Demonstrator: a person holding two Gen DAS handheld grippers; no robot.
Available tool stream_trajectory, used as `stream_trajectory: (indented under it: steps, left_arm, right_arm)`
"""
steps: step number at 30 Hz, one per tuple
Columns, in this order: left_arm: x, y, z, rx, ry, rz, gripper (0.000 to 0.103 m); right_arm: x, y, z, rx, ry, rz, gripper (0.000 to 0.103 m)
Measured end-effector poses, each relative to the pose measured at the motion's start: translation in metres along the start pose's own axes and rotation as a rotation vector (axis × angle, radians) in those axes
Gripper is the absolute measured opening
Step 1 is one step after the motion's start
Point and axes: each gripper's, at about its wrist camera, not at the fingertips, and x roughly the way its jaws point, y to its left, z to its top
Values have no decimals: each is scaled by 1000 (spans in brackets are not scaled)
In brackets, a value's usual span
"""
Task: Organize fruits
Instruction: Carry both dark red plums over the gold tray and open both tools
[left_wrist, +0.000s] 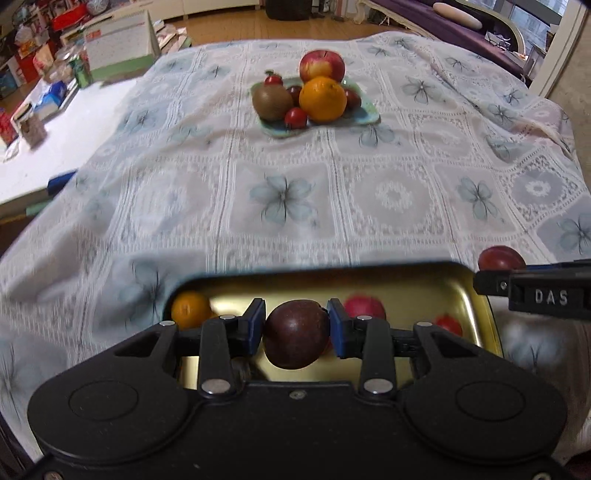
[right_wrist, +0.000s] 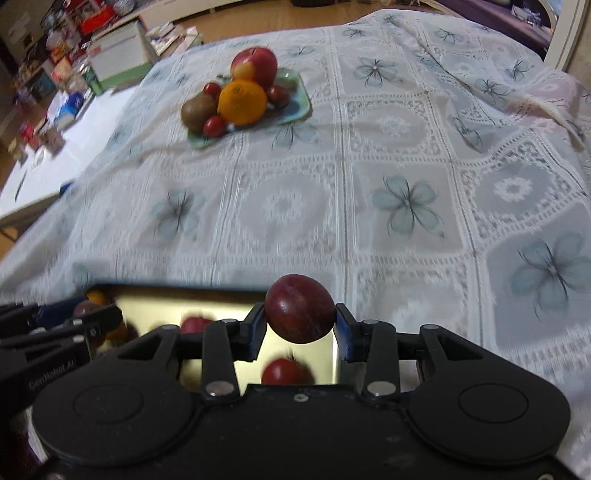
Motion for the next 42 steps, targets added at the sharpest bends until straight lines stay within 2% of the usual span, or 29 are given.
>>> stream_trajectory:
  steps: [8,15,20,27,32,42]
  left_arm:
    - [8,5,-40,-65,85,9,44]
    - [8,9,-57,-99,87,48,45]
    - [9,9,-66,-103,93,63,45]
    - [11,7,-72,-100,102,77,45]
    - [4,2,-75,-79,57,110,45]
    - [1,2,-76,-84,67,97,45]
  right_arm:
    - [-1,8,-50,-70,125,3,40]
    - [-6,15,-82,-116,112,-15,40]
    - [1,23,-95,-147,141,3,40]
    - [-2,28,-100,-166,142,4,40]
    - [-7,29,-99,-172,116,-12,40]
    - [-14,30,-100,-179,93,-21,40]
